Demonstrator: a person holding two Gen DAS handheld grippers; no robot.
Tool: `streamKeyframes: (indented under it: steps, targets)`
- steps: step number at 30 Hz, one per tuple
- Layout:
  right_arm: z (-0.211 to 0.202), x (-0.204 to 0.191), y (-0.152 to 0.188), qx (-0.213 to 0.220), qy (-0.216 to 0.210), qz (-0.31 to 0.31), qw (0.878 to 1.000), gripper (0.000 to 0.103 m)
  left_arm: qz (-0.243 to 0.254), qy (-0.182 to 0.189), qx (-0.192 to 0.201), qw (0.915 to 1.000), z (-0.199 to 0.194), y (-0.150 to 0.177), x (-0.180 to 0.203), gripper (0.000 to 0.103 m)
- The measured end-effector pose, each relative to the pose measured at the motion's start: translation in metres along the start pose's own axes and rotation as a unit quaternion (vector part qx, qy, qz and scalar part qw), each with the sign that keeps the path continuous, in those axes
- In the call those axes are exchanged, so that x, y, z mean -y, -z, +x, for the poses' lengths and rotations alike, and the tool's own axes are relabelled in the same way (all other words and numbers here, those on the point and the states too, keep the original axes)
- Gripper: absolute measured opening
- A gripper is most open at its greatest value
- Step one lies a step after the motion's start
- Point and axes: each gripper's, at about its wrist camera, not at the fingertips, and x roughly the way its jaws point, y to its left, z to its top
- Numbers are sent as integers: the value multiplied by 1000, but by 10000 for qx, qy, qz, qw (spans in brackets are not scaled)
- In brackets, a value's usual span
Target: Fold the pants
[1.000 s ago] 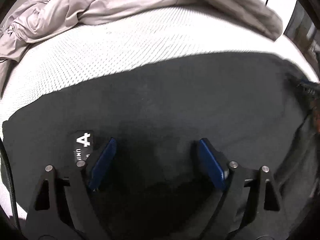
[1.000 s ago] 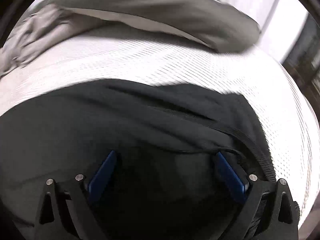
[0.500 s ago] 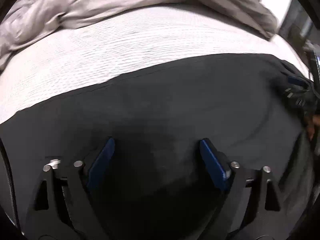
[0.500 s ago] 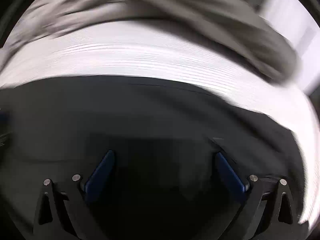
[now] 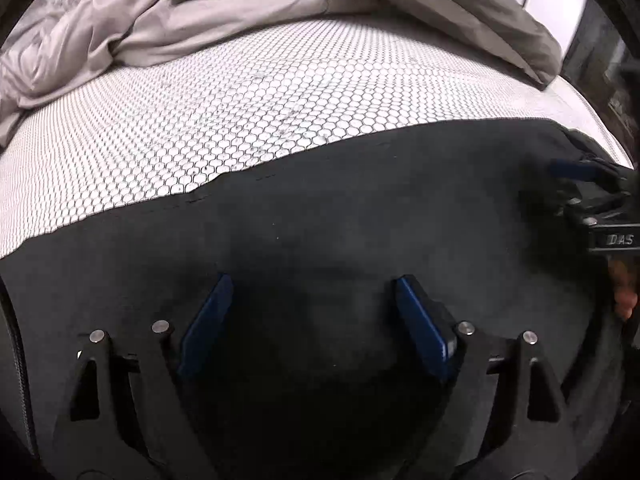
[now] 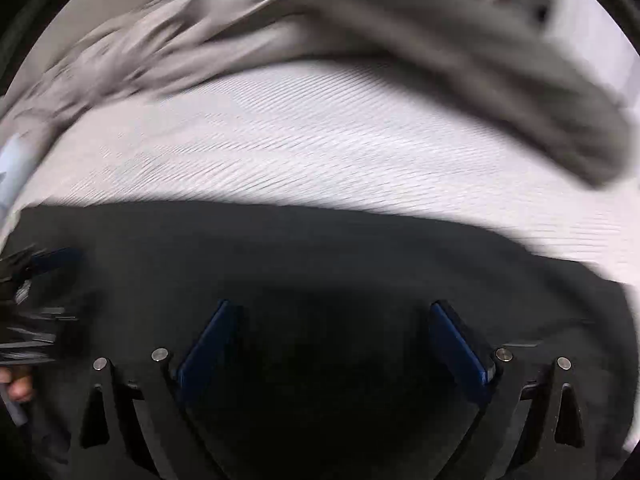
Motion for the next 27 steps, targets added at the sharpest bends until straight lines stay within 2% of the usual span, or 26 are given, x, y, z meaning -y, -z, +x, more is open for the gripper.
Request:
streamKeyframes:
  steps: [1, 3, 6, 7, 10, 12, 14, 16, 17, 18, 20, 22, 23, 25, 27]
  targets:
    - [6, -4, 1, -91, 120, -37, 9999, 98, -15, 21, -24, 10000, -3, 1, -5, 82]
    - [12, 20, -4, -16, 660, -54, 9978, 99, -147, -188, -22, 9997, -7, 3, -20, 83]
    - [14, 92, -7, 1, 1586, 517, 9860, 101, -593, -232, -11, 9980, -11, 9, -57, 83]
    - [9, 117, -1, -31, 1924, 820, 9779, 101, -675, -318, 4, 9972, -15, 12, -64, 83]
    - [-11, 155, 15, -2, 2288, 1203, 9660, 101, -815, -652, 9, 9945, -25, 15, -75, 82]
    - [-24, 152, 32, 26, 2150, 1287, 9681, 101, -856, -610, 15, 9945, -35, 18, -73, 80]
    - [-47, 121, 40, 52, 1931, 1163, 9742, 101, -683, -226, 144, 9973, -50, 20, -48, 80]
    - [-65, 83, 52, 219, 1367, 710, 9878, 101, -382, 112, 288, 9988, -57, 26, -30, 81]
    - [-70, 83, 59, 238, 1151, 507, 9918, 101, -121, 249, 267, 9993, -55, 27, -12, 81]
    - [-80, 53, 72, 210, 912, 224, 9954, 101, 77, 315, 176, 9993, -50, 31, 7, 82]
    - [-72, 21, 76, 101, 517, -306, 9981, 101, 416, 293, -173, 9986, -31, 40, 31, 82]
    - [-60, 3, 84, -89, 567, -645, 9963, 100, 580, 127, -163, 9981, -29, 51, 37, 83]
    - [-54, 10, 85, -123, 615, -703, 9956, 100, 579, 145, -171, 9981, -34, 53, 33, 83]
    - [-61, 25, 95, -73, 676, -557, 9961, 101, 527, -65, -127, 9985, -48, 63, 15, 84]
    - [-70, 48, 108, -20, 1332, -307, 9906, 101, 260, -577, -132, 9979, -57, 78, -20, 89]
